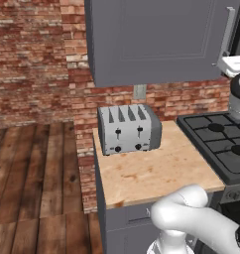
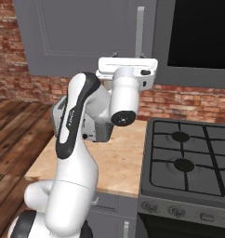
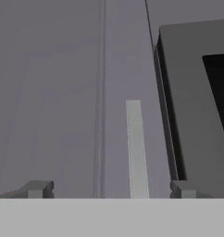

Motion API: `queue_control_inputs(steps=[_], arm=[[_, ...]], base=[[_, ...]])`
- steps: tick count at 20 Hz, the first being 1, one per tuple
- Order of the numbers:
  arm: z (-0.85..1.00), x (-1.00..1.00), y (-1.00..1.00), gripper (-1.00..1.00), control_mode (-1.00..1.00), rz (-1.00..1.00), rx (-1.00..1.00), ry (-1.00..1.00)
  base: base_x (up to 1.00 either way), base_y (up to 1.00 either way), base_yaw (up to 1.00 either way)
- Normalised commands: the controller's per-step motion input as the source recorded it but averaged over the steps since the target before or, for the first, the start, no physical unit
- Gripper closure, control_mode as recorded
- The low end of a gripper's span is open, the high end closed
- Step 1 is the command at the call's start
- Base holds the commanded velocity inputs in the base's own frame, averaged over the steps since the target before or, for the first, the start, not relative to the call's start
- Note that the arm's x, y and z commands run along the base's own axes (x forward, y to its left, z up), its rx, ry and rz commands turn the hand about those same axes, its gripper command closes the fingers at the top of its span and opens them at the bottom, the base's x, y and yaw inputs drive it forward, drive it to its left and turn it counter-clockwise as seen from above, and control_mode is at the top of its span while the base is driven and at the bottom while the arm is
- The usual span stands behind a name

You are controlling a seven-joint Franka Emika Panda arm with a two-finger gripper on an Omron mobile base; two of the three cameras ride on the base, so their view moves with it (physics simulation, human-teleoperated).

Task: The dining table condiment station is running low on mayonnaise. Refill the condiment station by opening the cabinet and taking the mayonnaise from the cabinet and placing it on the dining table.

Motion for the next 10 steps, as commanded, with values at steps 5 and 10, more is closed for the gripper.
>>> queue_control_inputs(steps=[5, 10], arm=[[0.00, 0.36, -0.07, -1.00, -1.00, 0.00, 0.00, 0.00], [0.00, 0.57, 0.00, -1.00, -1.00, 0.00, 0.00, 0.00]], base=[[0.00, 0.00, 0.00], [0.00, 0.00, 0.00]])
